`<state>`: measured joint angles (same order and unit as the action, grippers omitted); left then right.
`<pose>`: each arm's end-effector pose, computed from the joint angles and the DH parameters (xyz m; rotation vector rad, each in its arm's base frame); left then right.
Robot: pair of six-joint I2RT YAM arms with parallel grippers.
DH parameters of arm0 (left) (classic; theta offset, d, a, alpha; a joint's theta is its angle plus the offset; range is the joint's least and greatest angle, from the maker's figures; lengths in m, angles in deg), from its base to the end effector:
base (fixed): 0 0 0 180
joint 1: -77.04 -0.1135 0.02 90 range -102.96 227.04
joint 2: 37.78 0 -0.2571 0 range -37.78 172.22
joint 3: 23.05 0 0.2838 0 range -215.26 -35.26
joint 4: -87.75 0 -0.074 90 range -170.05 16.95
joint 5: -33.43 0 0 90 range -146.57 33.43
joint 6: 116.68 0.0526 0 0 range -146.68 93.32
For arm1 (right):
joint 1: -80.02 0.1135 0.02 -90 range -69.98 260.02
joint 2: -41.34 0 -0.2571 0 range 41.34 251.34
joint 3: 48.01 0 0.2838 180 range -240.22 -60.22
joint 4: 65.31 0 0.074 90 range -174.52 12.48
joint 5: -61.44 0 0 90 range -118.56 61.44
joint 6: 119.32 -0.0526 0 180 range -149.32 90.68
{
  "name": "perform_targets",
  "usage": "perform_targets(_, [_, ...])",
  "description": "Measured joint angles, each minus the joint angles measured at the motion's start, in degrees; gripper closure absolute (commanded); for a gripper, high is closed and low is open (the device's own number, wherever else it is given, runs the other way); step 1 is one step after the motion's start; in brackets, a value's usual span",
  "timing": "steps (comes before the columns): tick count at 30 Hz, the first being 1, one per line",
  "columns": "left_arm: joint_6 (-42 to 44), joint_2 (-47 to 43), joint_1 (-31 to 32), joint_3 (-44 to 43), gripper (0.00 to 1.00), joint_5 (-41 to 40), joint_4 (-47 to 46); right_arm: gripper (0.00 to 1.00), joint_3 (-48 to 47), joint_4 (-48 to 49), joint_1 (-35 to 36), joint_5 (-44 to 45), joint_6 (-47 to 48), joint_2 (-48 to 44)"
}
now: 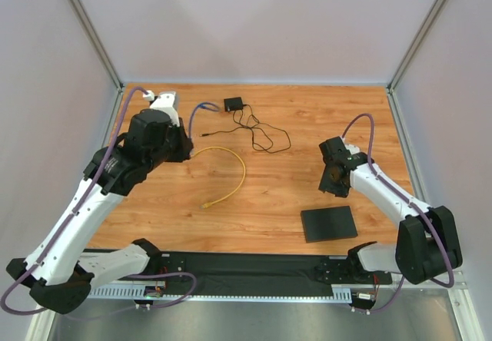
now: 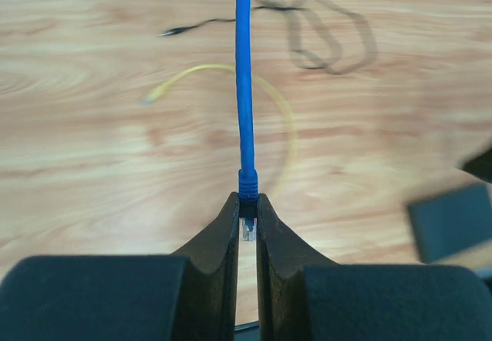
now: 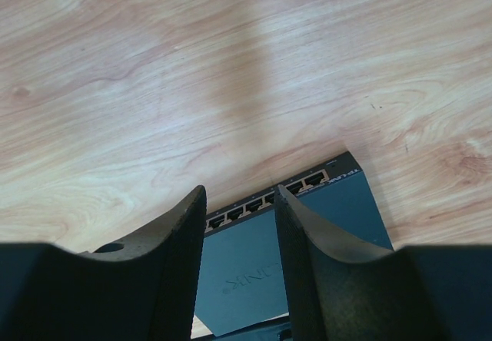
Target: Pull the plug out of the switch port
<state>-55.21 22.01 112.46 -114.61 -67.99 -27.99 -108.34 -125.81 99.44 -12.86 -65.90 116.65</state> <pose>0.1998 -0.1293 0.4177 0.0115 2.1579 -0.4434 0.2501 0.0731 0.1682 0.4640 2.7473 -0.1725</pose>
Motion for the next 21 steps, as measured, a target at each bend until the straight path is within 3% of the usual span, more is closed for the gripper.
perform_targets(4, [0.3, 0.9, -1.7, 1.0, 1.00, -8.6, 5.7, 0.57, 0.0, 0.3, 1.0, -0.5, 0.2, -0.9])
perform_targets(8, [-3.0, 4.2, -1.7, 4.5, 1.00, -11.6, 6.4, 0.57, 0.0, 0.3, 1.0, -0.9, 0.3, -1.2])
perform_targets(15, [-14.6, 12.7, -1.1, 17.2, 1.00, -5.0, 1.4, 0.57, 0.3, 0.9, 1.1, -1.8, 0.3, -2.4])
perform_targets(21, [-17.9, 25.3, 5.1, 16.1, 1.00, -0.7, -4.1, 0.56, 1.4, 1.2, 1.6, -2.2, 0.3, -3.4])
